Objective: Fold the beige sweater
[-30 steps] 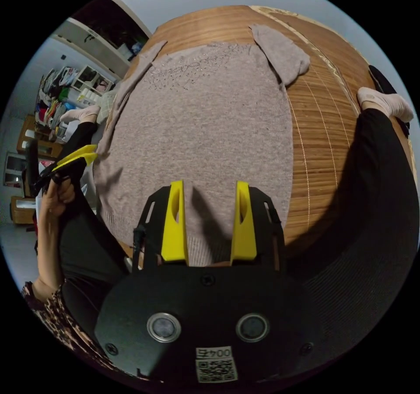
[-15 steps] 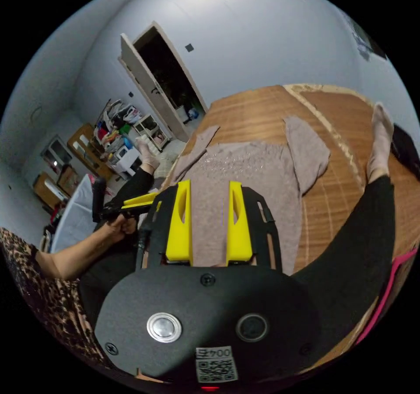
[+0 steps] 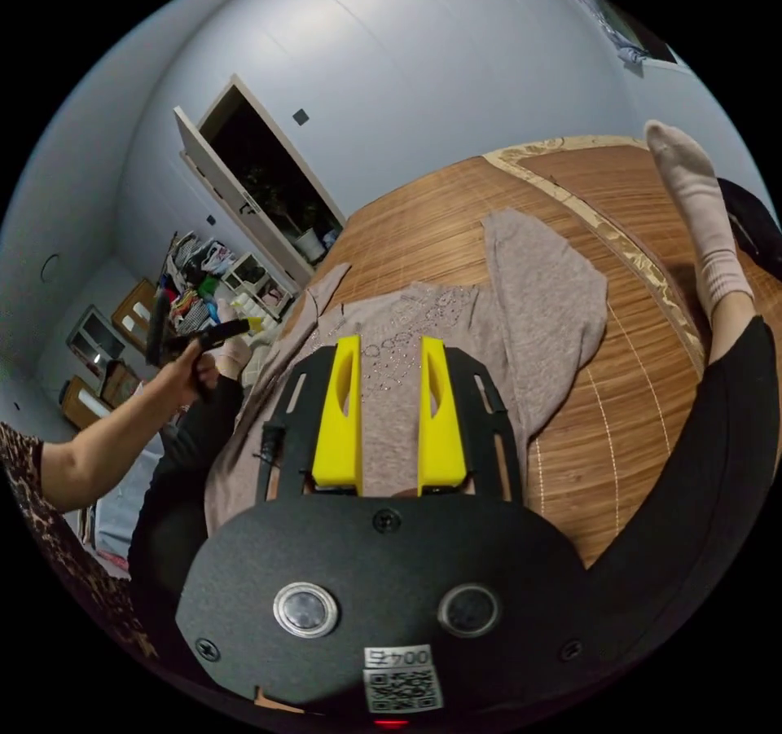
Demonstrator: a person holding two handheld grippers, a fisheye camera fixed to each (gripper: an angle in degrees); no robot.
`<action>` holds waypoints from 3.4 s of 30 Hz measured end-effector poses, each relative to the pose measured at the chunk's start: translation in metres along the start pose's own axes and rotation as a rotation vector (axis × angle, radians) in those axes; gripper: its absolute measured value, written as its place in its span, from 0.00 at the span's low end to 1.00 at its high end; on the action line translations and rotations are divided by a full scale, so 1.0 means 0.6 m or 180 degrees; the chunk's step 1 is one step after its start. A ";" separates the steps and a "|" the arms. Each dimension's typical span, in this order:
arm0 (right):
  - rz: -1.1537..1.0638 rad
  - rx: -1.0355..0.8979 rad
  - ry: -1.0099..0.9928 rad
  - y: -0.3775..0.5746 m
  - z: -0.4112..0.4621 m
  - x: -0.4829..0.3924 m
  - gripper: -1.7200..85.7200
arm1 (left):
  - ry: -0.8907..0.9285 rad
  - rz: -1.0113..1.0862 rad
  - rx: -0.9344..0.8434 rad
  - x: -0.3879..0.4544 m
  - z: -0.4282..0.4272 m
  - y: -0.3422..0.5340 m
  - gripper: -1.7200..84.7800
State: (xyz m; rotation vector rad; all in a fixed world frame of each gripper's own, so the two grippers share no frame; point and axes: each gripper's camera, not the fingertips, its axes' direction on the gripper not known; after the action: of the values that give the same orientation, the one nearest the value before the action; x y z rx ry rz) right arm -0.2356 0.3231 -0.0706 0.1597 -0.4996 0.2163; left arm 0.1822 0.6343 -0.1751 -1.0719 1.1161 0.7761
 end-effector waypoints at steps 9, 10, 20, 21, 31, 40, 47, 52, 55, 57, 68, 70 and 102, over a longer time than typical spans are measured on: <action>0.0166 0.0001 -0.0145 -0.039 -0.009 0.020 0.13 | -0.0564 -0.0388 -0.0451 -0.135 0.179 -0.187 0.19; 0.0144 -0.0004 -0.0147 -0.043 -0.009 0.017 0.13 | -0.0654 -0.0366 -0.0487 -0.147 0.193 -0.196 0.19; 0.0059 -0.0010 0.0025 -0.076 -0.011 0.002 0.11 | -0.0461 -0.0190 -0.0187 -0.232 0.156 -0.215 0.06; 0.0050 -0.0012 0.0034 -0.078 -0.012 0.001 0.11 | -0.0389 -0.0173 -0.0115 -0.239 0.141 -0.213 0.05; 0.0056 -0.0005 0.0079 -0.103 -0.020 -0.005 0.09 | 0.0046 -0.0156 0.0924 -0.441 -0.180 -0.118 0.05; 0.0054 -0.0152 0.0064 -0.125 -0.004 -0.011 0.07 | -0.0072 -0.0674 0.1390 -0.728 -0.293 0.069 0.07; 0.0014 -0.0270 0.0079 -0.142 0.014 -0.016 0.07 | -0.0027 -0.2451 0.1145 -0.979 -0.255 0.275 0.10; 0.0002 -0.0307 0.0049 -0.153 0.023 -0.019 0.07 | -0.0175 -0.2244 0.1001 -1.002 -0.249 0.272 0.12; -0.0019 -0.0340 0.0066 -0.156 0.029 -0.021 0.07 | -0.0328 -0.1909 0.0751 -0.992 -0.224 0.218 0.12; -0.0027 -0.0346 0.0092 -0.159 0.031 -0.022 0.06 | -0.0448 -0.1799 0.0520 -0.990 -0.199 0.185 0.13; -0.0056 -0.0398 0.0096 -0.179 0.048 -0.027 0.04 | -0.0722 -0.1846 -0.0306 -1.035 -0.108 0.141 0.12; -0.0059 -0.0392 0.0098 -0.181 0.048 -0.028 0.04 | -0.0536 -0.2029 -0.0200 -1.043 -0.114 0.159 0.09; -0.0011 -0.0398 -0.0047 -0.190 0.047 -0.065 0.10 | 0.0509 -0.2314 0.1522 -0.703 -0.265 0.471 0.07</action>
State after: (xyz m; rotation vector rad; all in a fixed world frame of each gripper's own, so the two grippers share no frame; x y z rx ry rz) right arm -0.2543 0.2009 -0.0767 0.0401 -0.5258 0.1799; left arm -0.2441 0.5836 0.1395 -1.0280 0.8807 -0.1505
